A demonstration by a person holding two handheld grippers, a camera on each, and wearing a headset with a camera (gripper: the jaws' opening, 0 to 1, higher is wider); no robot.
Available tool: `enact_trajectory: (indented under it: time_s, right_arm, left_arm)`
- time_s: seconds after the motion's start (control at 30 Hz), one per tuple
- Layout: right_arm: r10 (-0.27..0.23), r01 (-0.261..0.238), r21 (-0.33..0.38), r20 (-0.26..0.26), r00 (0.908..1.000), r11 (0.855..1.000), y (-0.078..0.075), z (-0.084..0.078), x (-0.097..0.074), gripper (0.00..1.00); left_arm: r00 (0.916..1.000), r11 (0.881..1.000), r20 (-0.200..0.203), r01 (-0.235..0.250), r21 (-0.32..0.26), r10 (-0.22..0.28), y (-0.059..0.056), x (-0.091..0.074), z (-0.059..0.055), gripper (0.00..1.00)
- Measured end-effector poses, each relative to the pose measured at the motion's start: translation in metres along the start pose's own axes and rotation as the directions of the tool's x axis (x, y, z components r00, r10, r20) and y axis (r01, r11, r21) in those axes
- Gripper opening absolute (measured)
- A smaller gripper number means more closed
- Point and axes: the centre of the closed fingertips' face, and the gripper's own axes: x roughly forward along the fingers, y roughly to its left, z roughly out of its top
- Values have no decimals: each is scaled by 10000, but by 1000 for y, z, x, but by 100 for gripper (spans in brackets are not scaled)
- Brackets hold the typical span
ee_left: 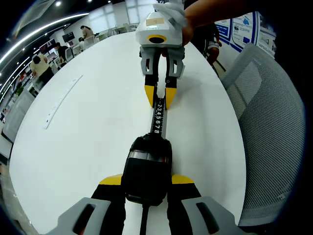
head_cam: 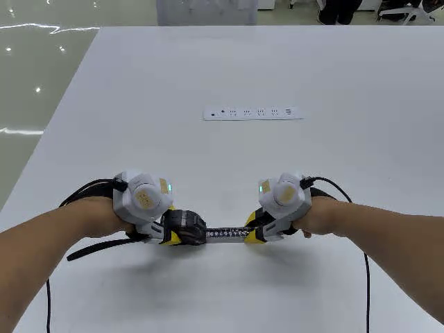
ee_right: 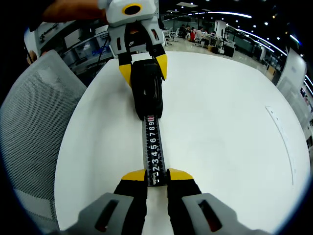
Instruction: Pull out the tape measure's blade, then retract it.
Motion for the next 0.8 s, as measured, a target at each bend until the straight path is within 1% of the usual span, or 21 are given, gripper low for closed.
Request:
enact_trajectory:
  time_s: [0.4,0.53,0.8]
  right_arm:
    - [-23,24,93,-91,10000,10000,-1,-8,-4,13]
    - [-6,7,80,-108,9999,10000,-1,-8,-5,13]
    - [6,-5,37,-152,9999,10000,-1,-13,-9,13]
  left_arm:
    - [10000,10000,-19,20,-46,-20,0,1,-1,29]
    - [9999,10000,-102,-25,18,25,0,1,-1,29]
    - [10000,10000,-71,-7,-27,7,1,1,-1,29]
